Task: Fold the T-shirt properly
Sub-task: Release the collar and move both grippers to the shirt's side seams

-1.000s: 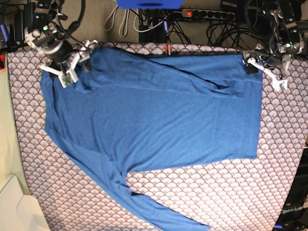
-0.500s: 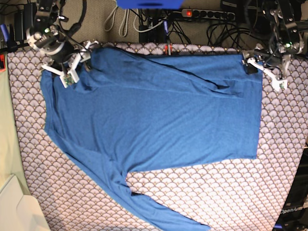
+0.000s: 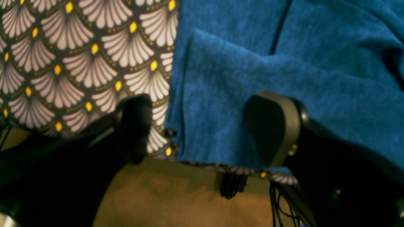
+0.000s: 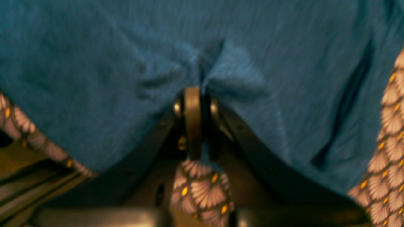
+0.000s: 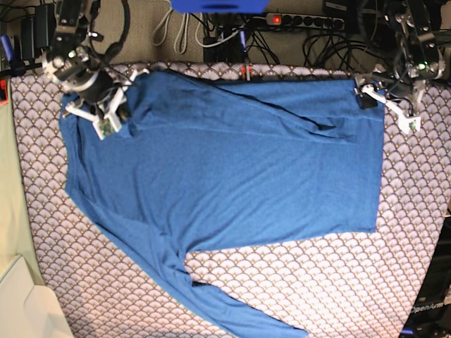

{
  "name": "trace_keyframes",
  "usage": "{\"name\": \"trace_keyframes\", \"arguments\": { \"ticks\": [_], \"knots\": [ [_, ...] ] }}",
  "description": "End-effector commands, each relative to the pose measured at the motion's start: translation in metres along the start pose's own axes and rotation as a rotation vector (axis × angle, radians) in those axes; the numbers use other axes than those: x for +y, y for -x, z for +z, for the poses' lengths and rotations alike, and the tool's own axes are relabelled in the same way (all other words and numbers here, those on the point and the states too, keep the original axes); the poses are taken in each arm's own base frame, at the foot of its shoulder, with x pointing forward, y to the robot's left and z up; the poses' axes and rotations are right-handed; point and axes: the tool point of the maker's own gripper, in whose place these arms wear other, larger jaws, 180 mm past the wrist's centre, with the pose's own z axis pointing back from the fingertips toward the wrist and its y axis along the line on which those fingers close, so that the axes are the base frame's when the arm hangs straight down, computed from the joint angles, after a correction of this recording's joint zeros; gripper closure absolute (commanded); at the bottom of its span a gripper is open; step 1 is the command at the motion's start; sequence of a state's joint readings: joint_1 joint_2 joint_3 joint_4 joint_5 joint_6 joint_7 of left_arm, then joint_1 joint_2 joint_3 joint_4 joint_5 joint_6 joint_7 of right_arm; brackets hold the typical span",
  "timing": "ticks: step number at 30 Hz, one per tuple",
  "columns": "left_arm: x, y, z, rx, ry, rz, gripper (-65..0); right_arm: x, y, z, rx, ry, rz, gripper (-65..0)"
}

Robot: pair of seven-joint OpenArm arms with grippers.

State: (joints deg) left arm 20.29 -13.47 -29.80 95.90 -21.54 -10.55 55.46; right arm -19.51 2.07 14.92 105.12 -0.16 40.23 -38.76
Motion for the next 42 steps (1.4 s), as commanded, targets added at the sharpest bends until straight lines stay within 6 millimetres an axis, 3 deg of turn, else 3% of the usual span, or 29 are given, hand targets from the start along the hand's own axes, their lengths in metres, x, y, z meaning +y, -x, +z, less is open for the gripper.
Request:
{"name": "trace_keyframes", "arguments": {
  "ticks": [1, 14, 21, 35, 38, 42],
  "knots": [
    [0.002, -0.012, 0.005, -0.036, -0.004, -0.010, -49.5, -0.002, -0.004, 0.001, -0.022, 0.003, -0.002, 0.0],
    [0.002, -0.012, 0.005, -0.036, -0.004, -0.010, -49.5, -0.019, -0.035, -0.004, -0.082, 0.030, 0.031, 0.0],
    [0.002, -0.012, 0.005, -0.036, -0.004, -0.010, -49.5, -0.031, -0.035, -0.016, -0.067, 0.031, 0.030, 0.0],
    [0.002, -0.012, 0.005, -0.036, -0.004, -0.010, -49.5, -0.034, -0.036, -0.020, -0.065, 0.030, 0.028, -0.2],
    [0.002, -0.012, 0.005, -0.036, -0.004, -0.010, -49.5, -0.032, -0.035, -0.020, -0.062, 0.024, 0.029, -6.6],
    [0.002, -0.012, 0.005, -0.038, -0.004, -0.010, -49.5, -0.031, -0.033, -0.019, -0.059, 0.023, 0.033, -21.5]
  ]
}}
